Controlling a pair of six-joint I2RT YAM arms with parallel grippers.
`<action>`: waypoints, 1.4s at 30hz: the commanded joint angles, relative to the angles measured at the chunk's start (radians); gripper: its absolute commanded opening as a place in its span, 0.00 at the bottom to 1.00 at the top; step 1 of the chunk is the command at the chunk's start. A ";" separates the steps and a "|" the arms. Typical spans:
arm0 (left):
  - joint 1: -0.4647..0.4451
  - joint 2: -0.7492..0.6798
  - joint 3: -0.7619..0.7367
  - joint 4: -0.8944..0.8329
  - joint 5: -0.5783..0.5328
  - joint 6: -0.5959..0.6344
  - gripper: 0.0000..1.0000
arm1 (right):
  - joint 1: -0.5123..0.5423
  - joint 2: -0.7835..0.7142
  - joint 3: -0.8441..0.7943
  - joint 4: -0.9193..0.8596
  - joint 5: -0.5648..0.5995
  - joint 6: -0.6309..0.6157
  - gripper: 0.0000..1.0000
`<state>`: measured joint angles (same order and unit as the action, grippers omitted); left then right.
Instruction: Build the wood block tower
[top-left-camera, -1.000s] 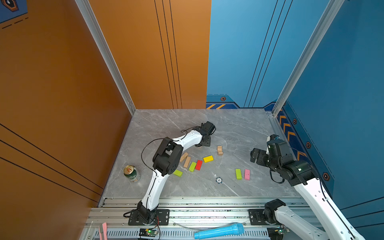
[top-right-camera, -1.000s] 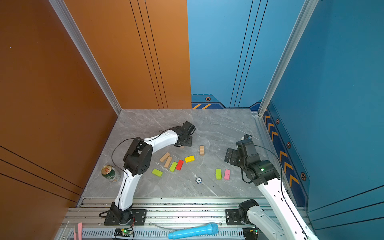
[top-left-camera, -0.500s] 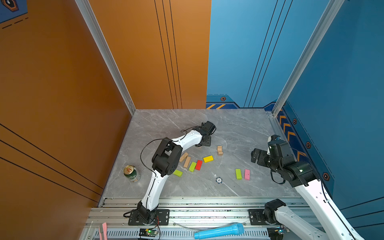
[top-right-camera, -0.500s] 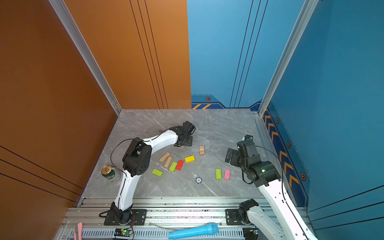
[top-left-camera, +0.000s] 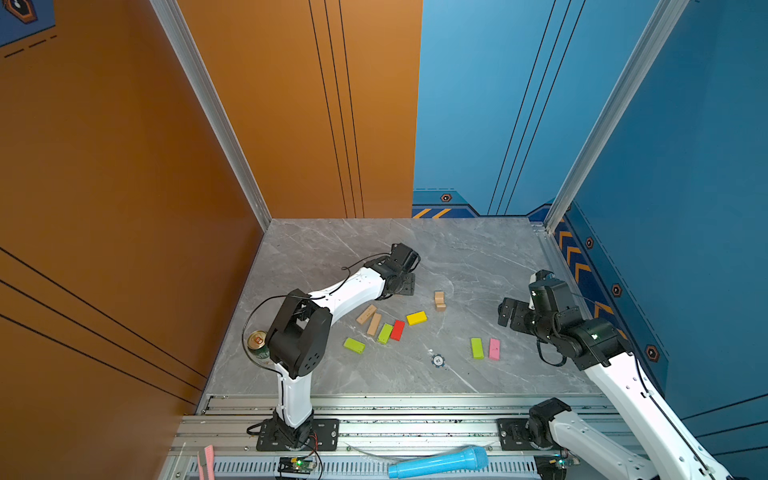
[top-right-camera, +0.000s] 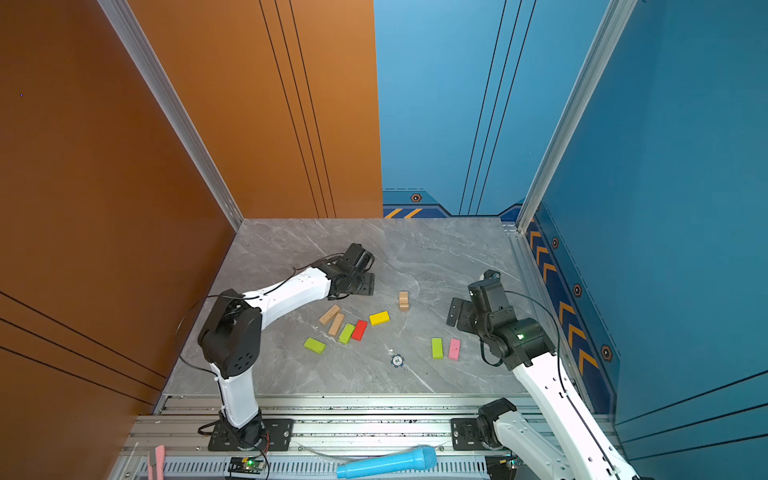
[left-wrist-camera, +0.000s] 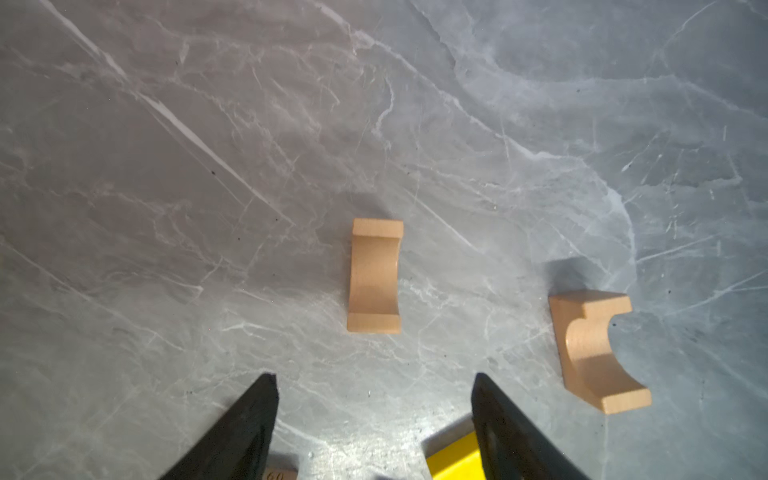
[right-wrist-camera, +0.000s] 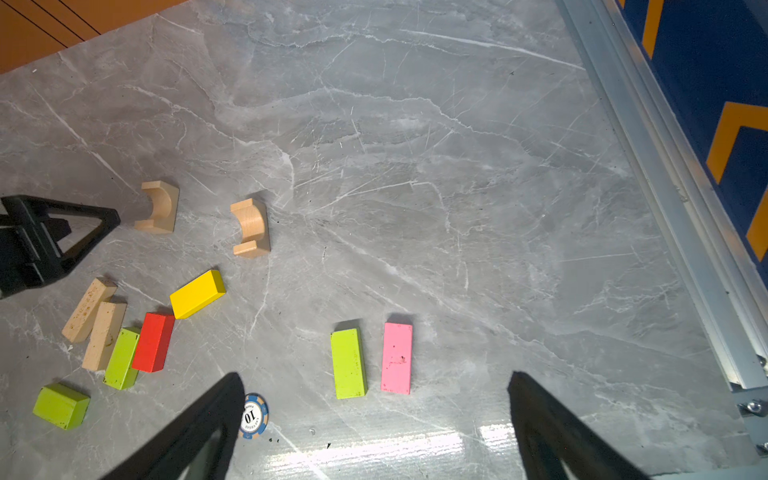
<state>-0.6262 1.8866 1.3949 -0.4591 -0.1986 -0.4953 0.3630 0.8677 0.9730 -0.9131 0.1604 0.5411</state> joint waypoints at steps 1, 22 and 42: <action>0.019 0.000 -0.053 0.073 0.083 -0.004 0.77 | 0.022 0.017 -0.009 0.008 0.014 0.026 1.00; 0.031 0.145 -0.007 0.135 0.137 0.005 0.82 | 0.054 0.052 0.020 -0.005 0.050 0.023 1.00; 0.006 0.202 0.064 0.107 0.152 0.005 0.82 | 0.054 0.062 0.016 -0.001 0.060 0.011 1.00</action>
<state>-0.6102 2.0624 1.4227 -0.3256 -0.0677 -0.4973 0.4118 0.9337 0.9733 -0.9127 0.1875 0.5579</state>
